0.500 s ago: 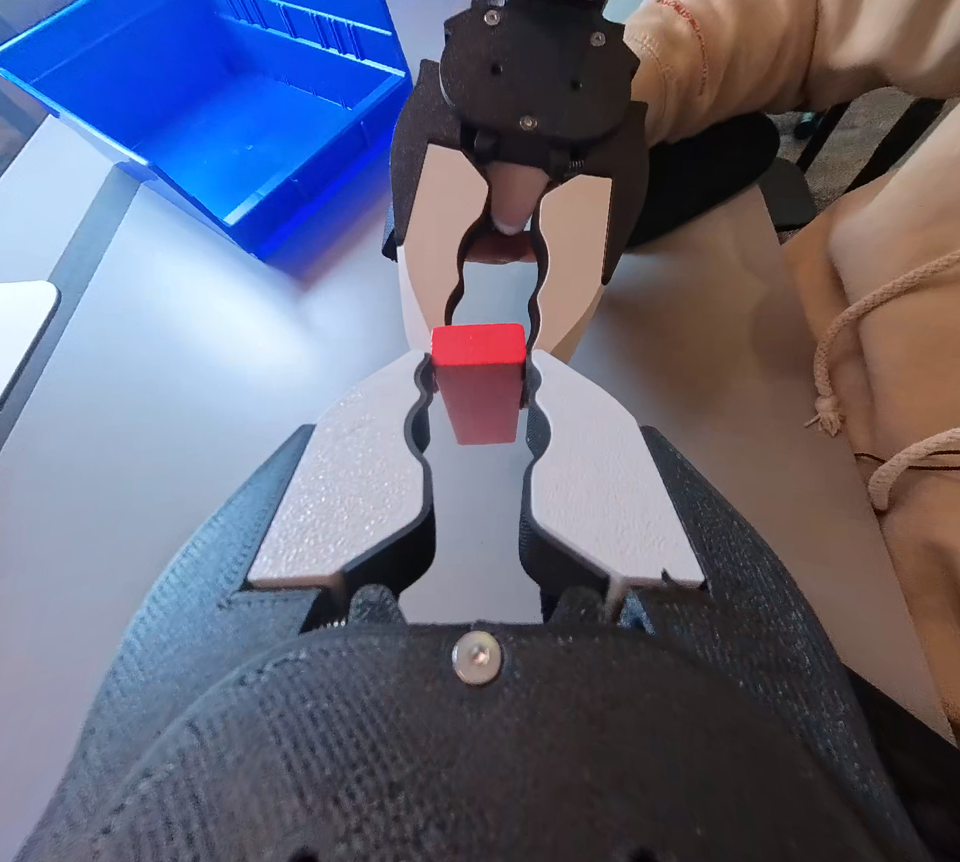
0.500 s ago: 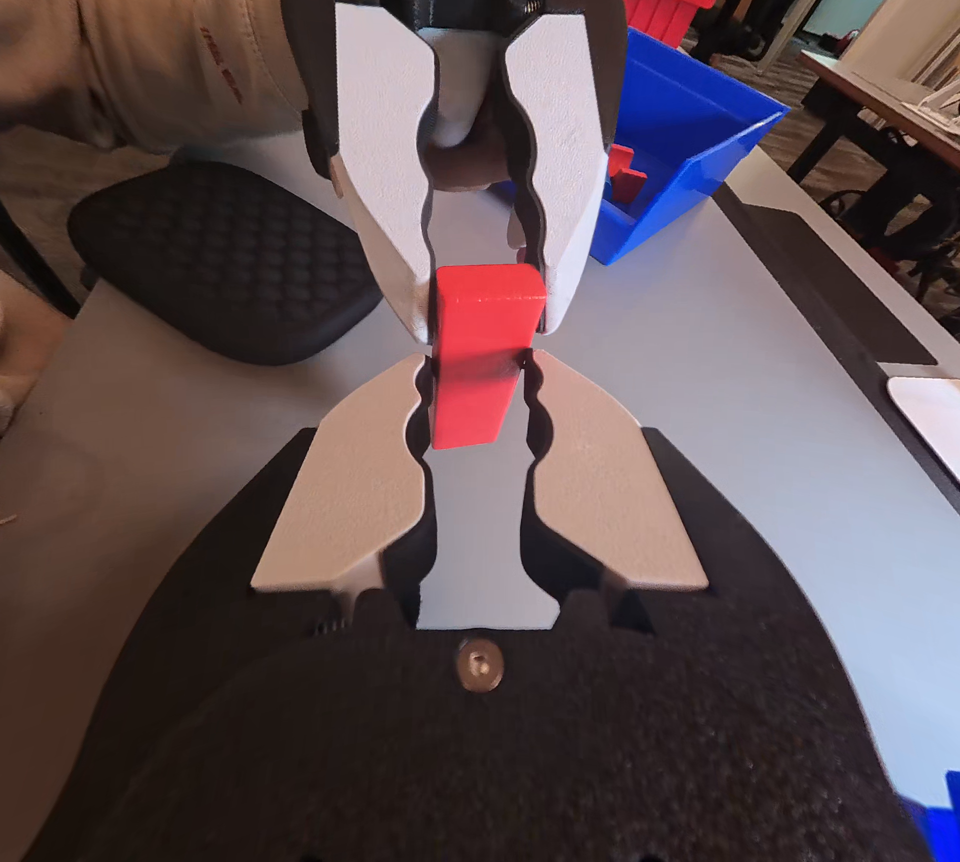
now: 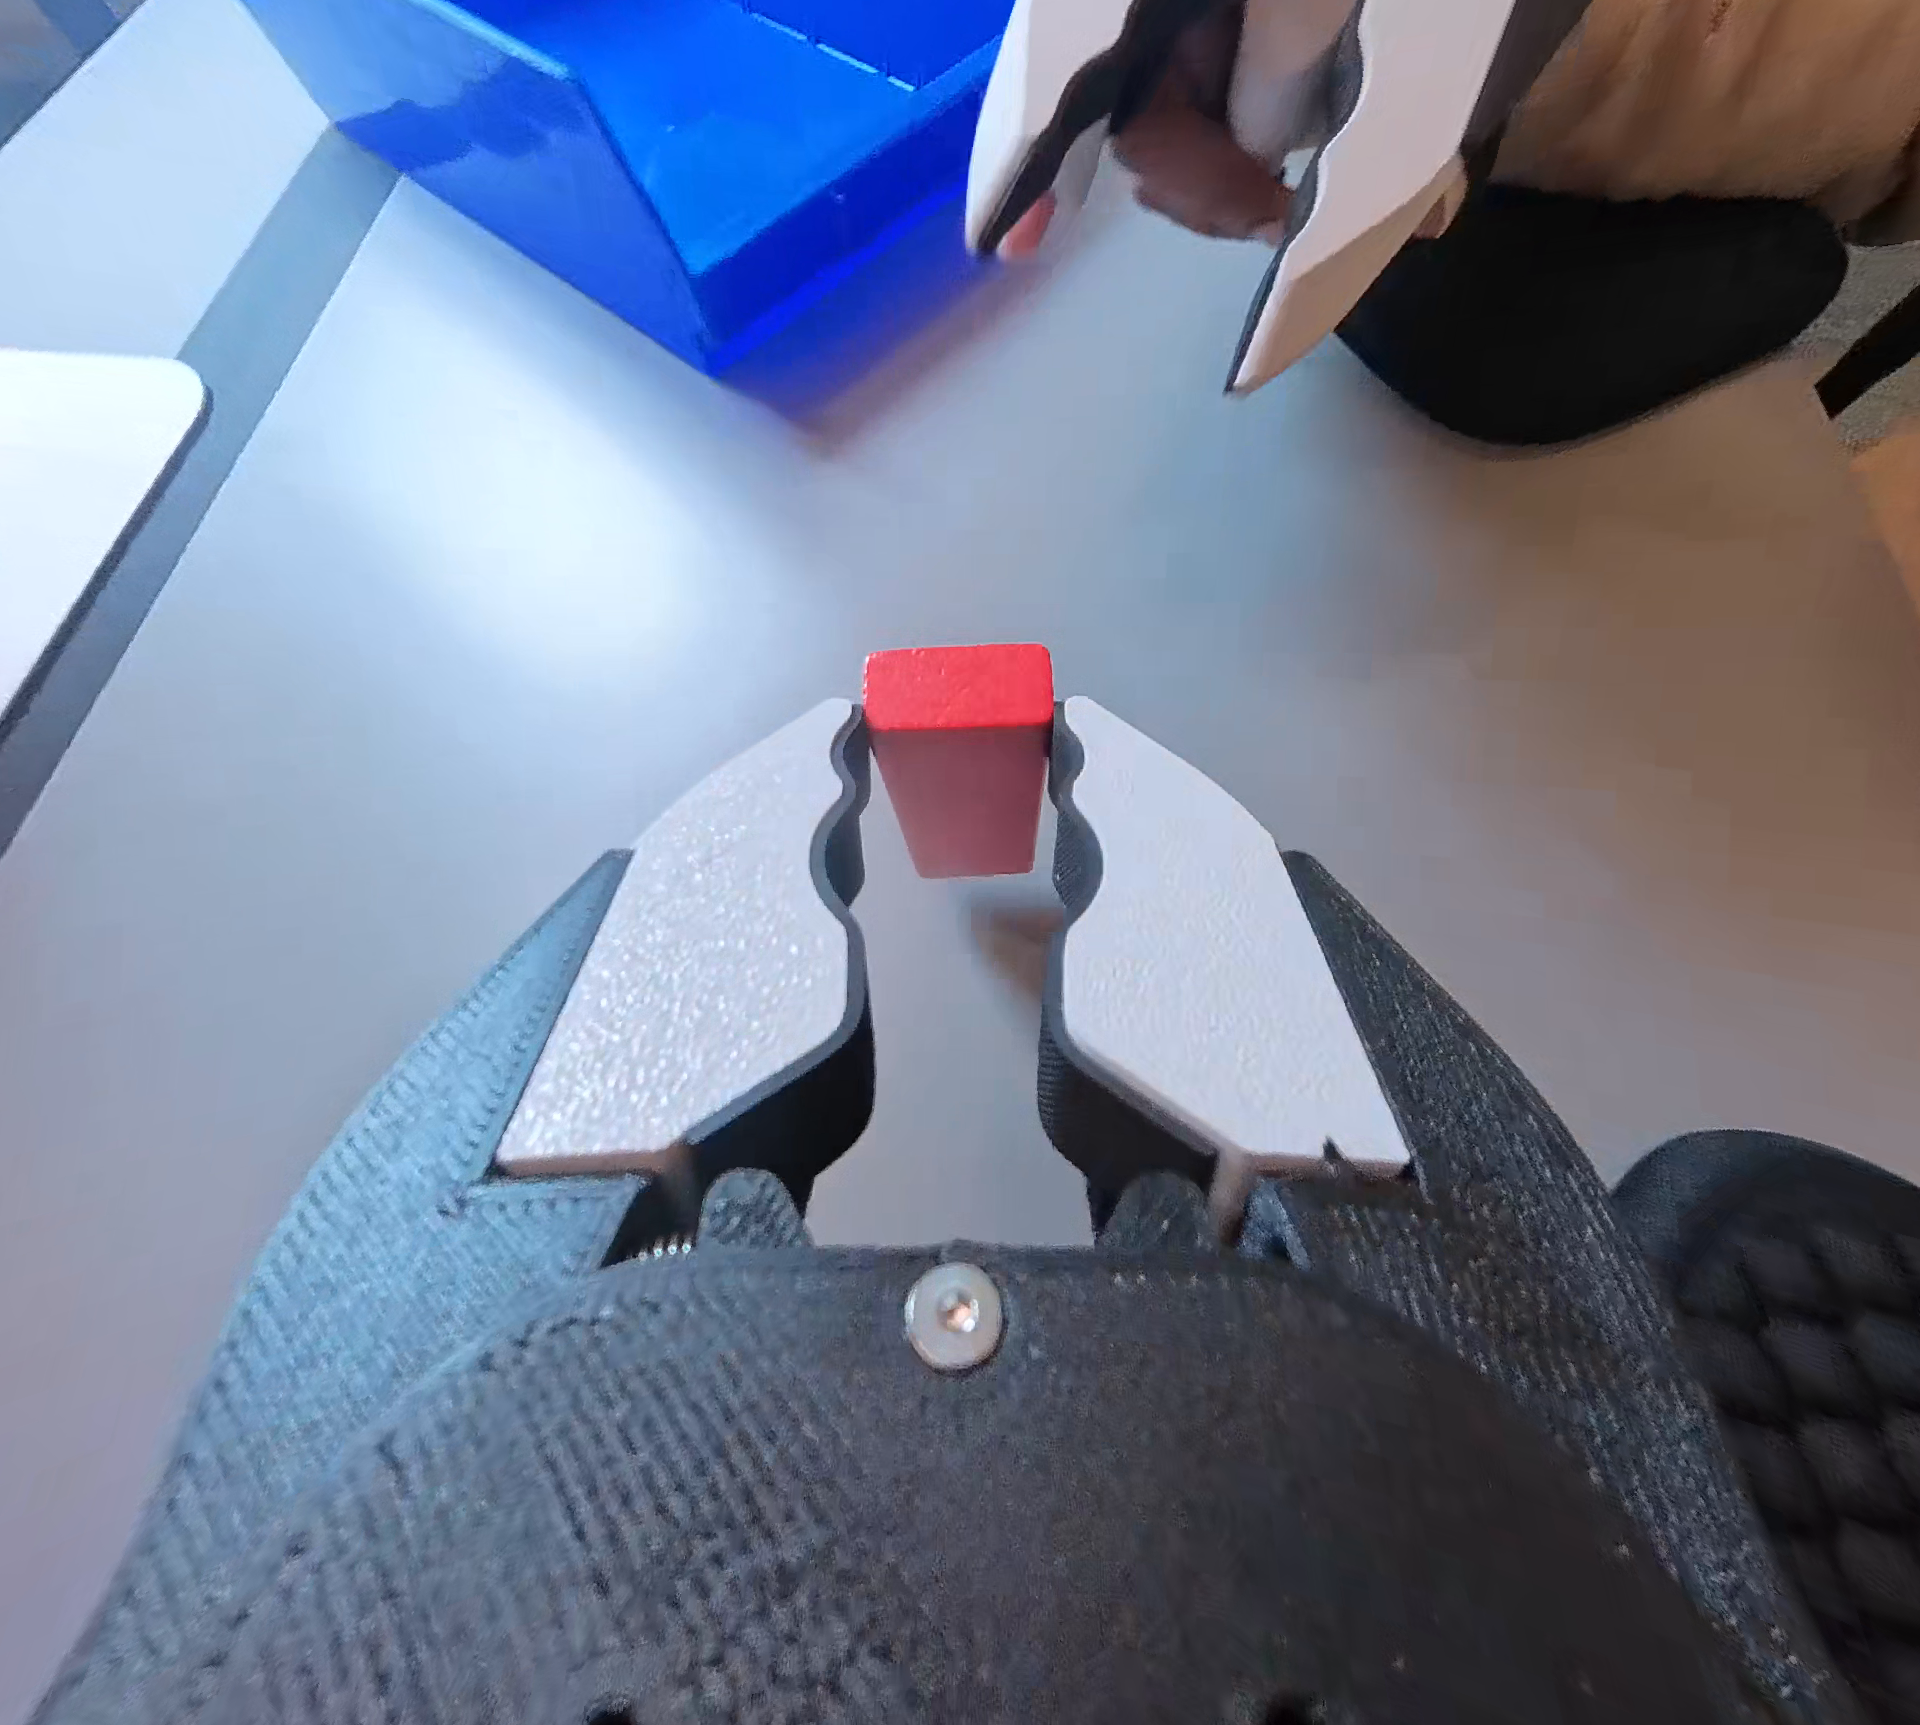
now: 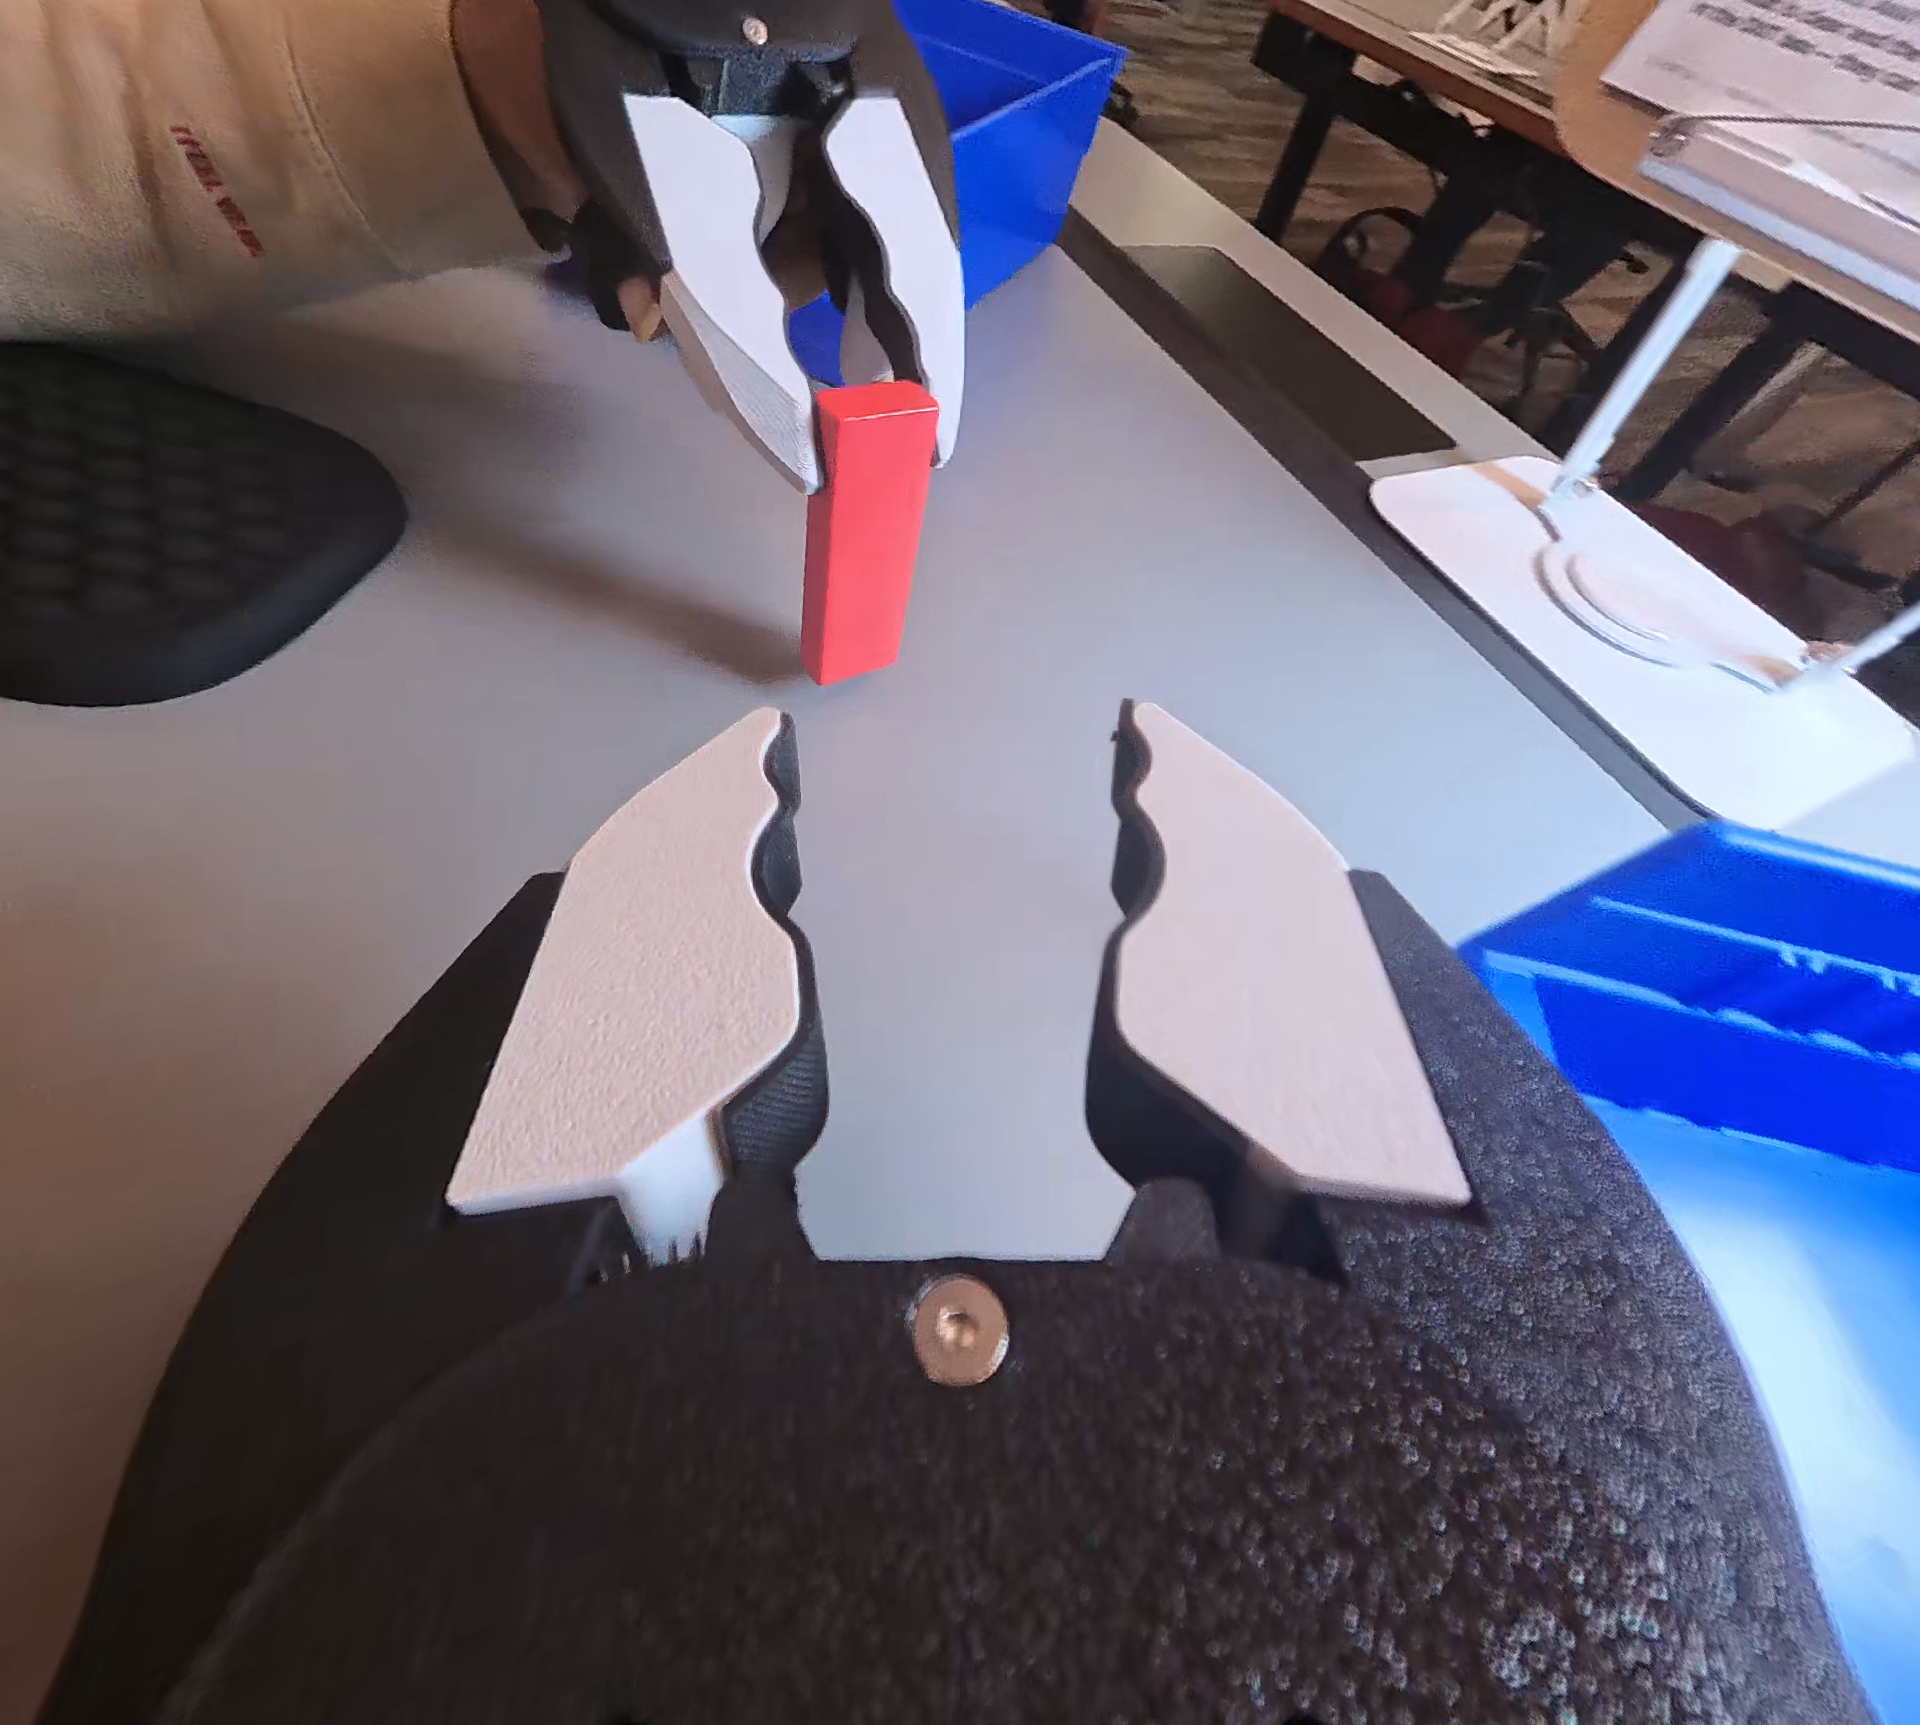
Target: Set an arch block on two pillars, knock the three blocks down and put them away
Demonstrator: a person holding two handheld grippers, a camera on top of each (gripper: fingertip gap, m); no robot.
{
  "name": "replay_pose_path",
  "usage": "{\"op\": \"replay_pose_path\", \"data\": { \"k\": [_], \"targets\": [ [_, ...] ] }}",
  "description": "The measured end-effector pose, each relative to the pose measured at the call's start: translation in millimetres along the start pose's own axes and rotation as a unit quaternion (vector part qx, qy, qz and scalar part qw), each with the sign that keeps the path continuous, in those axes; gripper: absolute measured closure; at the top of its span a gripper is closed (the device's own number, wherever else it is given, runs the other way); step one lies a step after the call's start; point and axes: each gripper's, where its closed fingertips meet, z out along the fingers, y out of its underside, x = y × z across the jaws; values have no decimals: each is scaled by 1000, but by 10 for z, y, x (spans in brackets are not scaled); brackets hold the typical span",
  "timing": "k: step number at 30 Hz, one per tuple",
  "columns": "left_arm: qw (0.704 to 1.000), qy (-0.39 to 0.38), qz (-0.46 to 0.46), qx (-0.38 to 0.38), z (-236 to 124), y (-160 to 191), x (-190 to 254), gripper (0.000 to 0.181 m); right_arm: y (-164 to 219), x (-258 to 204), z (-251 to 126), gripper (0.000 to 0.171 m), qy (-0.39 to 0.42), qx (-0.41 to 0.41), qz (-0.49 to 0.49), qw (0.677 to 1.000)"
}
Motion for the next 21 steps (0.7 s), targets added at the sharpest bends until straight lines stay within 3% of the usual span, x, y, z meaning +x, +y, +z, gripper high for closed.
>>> {"op": "replay_pose_path", "data": {
  "k": [5,21],
  "targets": [
    [1000,9,-13,-7,18,154,-142,147,47,126,-124,113,16,2,18,1000],
    [999,17,30,-5,-13,141,-148,145,60,143,-180,113,15,11,33,999]
  ]
}}
